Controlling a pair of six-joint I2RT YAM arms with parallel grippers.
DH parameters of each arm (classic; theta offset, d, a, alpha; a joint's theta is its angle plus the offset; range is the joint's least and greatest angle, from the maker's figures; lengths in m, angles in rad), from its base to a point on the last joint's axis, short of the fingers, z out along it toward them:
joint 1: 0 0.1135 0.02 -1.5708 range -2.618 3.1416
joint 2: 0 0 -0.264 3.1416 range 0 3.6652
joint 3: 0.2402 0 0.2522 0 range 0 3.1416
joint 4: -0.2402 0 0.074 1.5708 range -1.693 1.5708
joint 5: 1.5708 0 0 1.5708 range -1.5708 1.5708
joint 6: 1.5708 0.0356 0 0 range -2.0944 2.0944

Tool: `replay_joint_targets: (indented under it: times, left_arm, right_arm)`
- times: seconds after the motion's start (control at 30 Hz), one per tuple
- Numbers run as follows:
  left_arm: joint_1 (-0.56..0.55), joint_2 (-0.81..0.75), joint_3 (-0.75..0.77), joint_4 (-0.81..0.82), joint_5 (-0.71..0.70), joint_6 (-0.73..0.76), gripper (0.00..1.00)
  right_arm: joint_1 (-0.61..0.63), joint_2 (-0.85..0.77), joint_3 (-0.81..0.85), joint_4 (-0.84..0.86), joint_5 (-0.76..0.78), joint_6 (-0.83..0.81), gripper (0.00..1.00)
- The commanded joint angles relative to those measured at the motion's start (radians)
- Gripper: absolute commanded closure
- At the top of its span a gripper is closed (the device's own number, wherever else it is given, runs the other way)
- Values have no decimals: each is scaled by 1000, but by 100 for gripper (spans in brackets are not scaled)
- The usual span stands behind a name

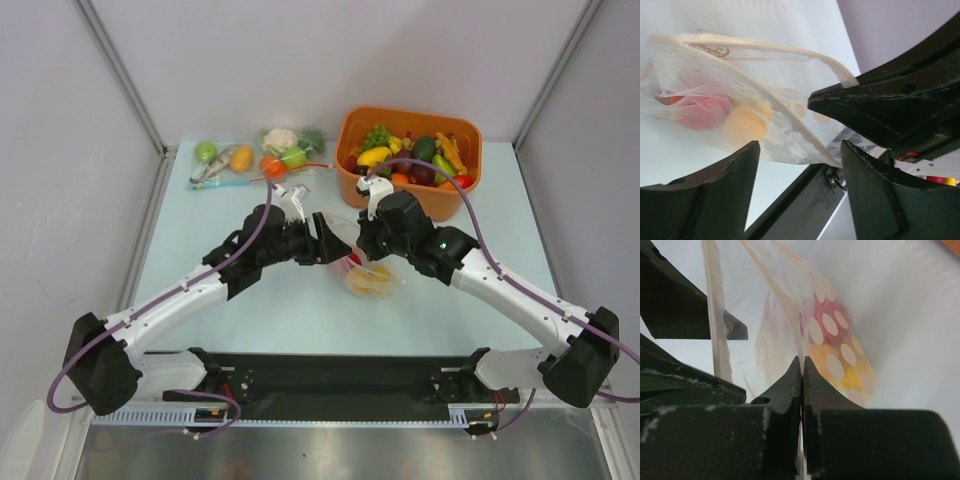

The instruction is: Open the zip-top bag and remove the fake food

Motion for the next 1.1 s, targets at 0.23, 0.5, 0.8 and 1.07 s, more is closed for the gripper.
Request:
replay_joint_targets:
  times: [0.23, 0.5, 0.8, 1.07]
  left_arm:
    - [-12, 63, 42, -13, -4, 18, 91]
    - [-10, 99, 134, -92, -6, 107, 100]
    - [-10, 66, 125, -326, -165, 199, 100]
    - [-12, -20, 33, -415, -288, 227, 100]
  right_arm:
    - [9, -55, 6, -5, 131, -14, 100]
    - [-38, -115, 16, -68, 230, -11, 100]
    - [-55, -121, -9, -88, 225, 2, 100]
    - [-50, -94, -43, -48, 199, 49, 100]
